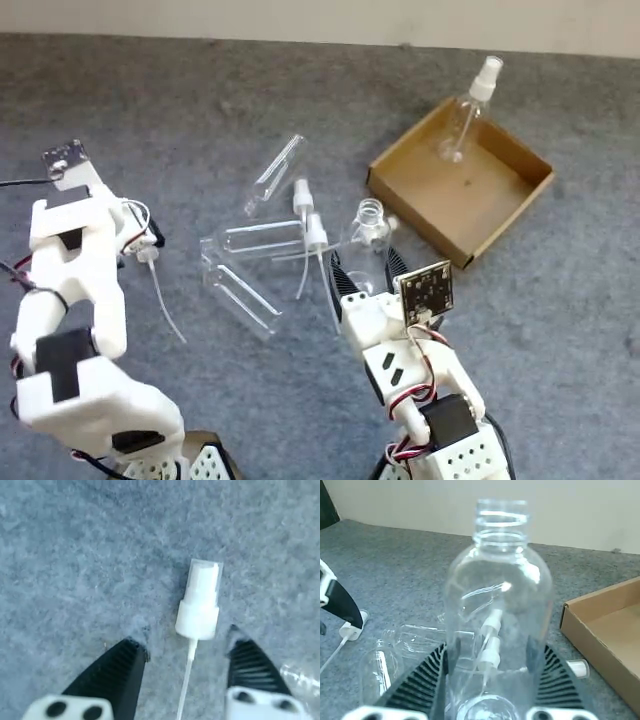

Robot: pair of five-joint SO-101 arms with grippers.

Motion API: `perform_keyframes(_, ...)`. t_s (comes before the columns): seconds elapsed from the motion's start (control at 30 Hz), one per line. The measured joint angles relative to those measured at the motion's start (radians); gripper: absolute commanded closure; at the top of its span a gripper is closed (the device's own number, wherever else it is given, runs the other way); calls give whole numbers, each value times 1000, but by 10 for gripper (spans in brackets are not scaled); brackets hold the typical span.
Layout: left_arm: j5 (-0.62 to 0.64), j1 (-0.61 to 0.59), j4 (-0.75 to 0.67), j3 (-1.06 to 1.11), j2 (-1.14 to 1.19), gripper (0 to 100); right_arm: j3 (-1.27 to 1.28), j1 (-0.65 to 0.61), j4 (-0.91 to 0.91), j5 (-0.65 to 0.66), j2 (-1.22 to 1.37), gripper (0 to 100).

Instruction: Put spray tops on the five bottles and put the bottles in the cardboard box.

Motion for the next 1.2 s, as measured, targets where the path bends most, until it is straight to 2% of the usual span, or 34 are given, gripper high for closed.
perform_keyframes(0.3,2,6,-21,-28,114,977,0,0,0,0,0,871)
perform_keyframes(0.87,0,6,-20,-100,115,996,0,0,0,0,0,871)
perform_keyframes(1.2,0,6,256,-341,121,992,0,0,0,0,0,871)
